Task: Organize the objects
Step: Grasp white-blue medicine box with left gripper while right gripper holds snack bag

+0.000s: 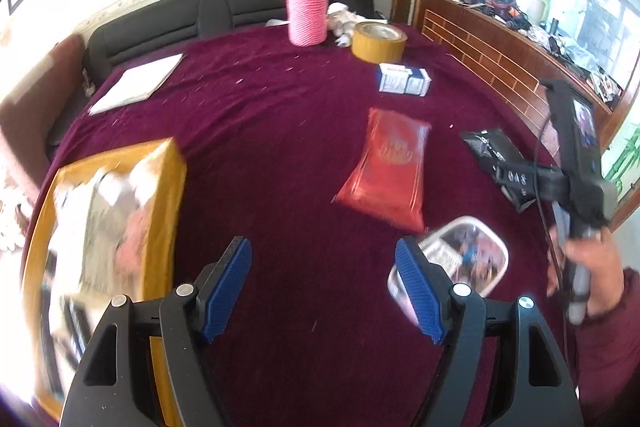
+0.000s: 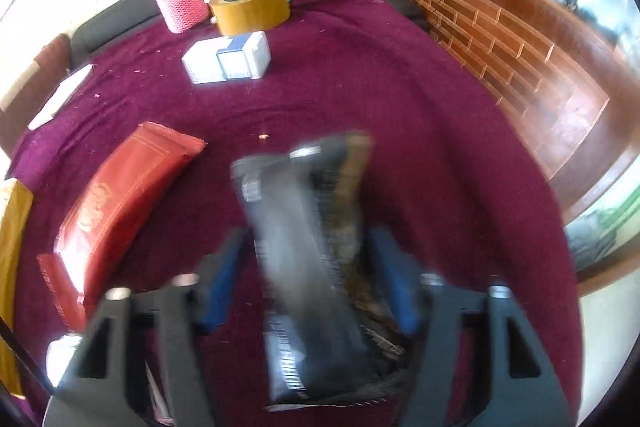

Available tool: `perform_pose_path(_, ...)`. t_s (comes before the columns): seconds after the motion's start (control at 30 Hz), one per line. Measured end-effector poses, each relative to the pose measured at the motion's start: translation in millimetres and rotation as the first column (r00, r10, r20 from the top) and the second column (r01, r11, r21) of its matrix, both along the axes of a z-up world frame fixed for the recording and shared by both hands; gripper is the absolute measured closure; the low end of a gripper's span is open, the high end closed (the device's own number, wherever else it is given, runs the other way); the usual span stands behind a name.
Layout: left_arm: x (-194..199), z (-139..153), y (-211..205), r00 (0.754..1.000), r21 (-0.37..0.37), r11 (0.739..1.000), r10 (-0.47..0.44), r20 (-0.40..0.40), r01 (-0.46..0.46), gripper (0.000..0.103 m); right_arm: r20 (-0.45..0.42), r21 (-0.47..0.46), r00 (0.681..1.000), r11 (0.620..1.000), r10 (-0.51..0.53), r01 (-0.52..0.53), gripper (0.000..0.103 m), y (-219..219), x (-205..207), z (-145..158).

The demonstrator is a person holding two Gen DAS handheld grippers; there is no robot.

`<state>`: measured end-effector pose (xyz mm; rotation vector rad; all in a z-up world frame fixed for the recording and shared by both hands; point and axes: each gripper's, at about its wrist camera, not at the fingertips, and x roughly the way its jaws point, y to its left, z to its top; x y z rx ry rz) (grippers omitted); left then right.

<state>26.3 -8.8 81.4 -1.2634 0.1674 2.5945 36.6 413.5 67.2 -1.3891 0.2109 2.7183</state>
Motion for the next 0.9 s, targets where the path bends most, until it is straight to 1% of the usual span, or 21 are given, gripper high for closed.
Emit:
perform_pose_path(0.07,-18.1,-4.4,14.6,1.0,-0.014,1.0,-0.028,0.003,0.028,0.034,-0.023,-0.044,1.0,0.999,-0.001,0.0,0.058,10.3,5.4,-0.5)
perform_pose_path(0.13,-37.9,-11.9,28.0,0.998,-0.007,0.998,-0.062,0.021,0.062,0.034,-0.042,-0.096,0.999,0.995,-0.002,-0.002,0.058,19.9,9.0,-0.9)
perform_pose_path(0.2,-52.8,-18.2,40.8,0.994,0.007,0.995,-0.098,0.045,0.098,0.034,-0.055,-0.126,0.998,0.992,0.0,-0.007,0.058,26.0,12.6,-1.1)
perform_pose_path(0.27,-67.2,-24.7,51.7,0.989,0.014,0.991,-0.137,0.055,0.136,0.034,-0.06,-0.127,0.998,0.992,0.003,-0.01,0.058,25.6,13.0,-0.7)
perform_pose_path(0.33,-79.5,-28.8,58.6,0.988,0.005,0.99,-0.141,0.07,0.141,0.035,-0.06,-0.117,0.998,0.993,0.005,-0.012,0.058,23.5,12.1,-0.2)
perform_pose_path(0.37,-86.5,-27.9,60.8,0.987,0.013,0.991,-0.136,0.083,0.135,0.035,-0.06,-0.112,0.998,0.994,0.006,-0.012,0.058,21.2,11.3,0.2)
perform_pose_path(0.43,-101.7,-15.2,65.0,0.987,0.051,0.989,-0.139,0.081,0.135,0.035,-0.059,-0.113,0.998,0.993,0.004,-0.011,0.058,19.0,7.7,-0.5)
perform_pose_path(0.5,-117.7,5.5,74.2,0.99,0.067,0.988,-0.141,0.024,0.139,0.034,-0.058,-0.129,0.998,0.992,-0.001,-0.007,0.058,20.2,6.9,-0.5)
perform_pose_path(0.57,-135.9,21.0,87.1,0.988,0.061,0.986,-0.153,-0.027,0.154,0.034,-0.057,-0.154,0.998,0.988,-0.007,-0.002,0.058,22.7,5.3,-0.7)
perform_pose_path(0.6,-147.4,24.1,94.7,0.986,0.058,0.985,-0.161,-0.034,0.163,0.029,-0.057,-0.169,0.998,0.986,-0.011,0.002,0.058,24.5,5.6,-0.7)
perform_pose_path(0.67,-177.5,24.6,110.6,0.985,0.076,0.982,-0.174,-0.009,0.174,0.027,-0.058,-0.191,0.998,0.981,-0.017,0.006,0.058,26.9,6.1,-0.7)
perform_pose_path(0.8,-232.8,14.6,130.1,0.99,0.169,0.978,-0.134,0.053,0.123,0.027,-0.06,-0.22,0.998,0.975,-0.022,0.008,0.057,29.7,6.1,-0.9)
perform_pose_path(0.83,-246.9,9.2,137.4,0.988,0.183,0.976,-0.136,0.068,0.122,0.027,-0.061,-0.225,0.998,0.974,-0.023,0.008,0.056,29.8,6.1,-0.8)
perform_pose_path(0.9,-264.8,-2.6,151.4,0.984,0.16,0.978,-0.152,0.094,0.136,0.027,-0.06,-0.227,0.998,0.974,-0.022,0.008,0.056,29.0,5.4,-1.0)
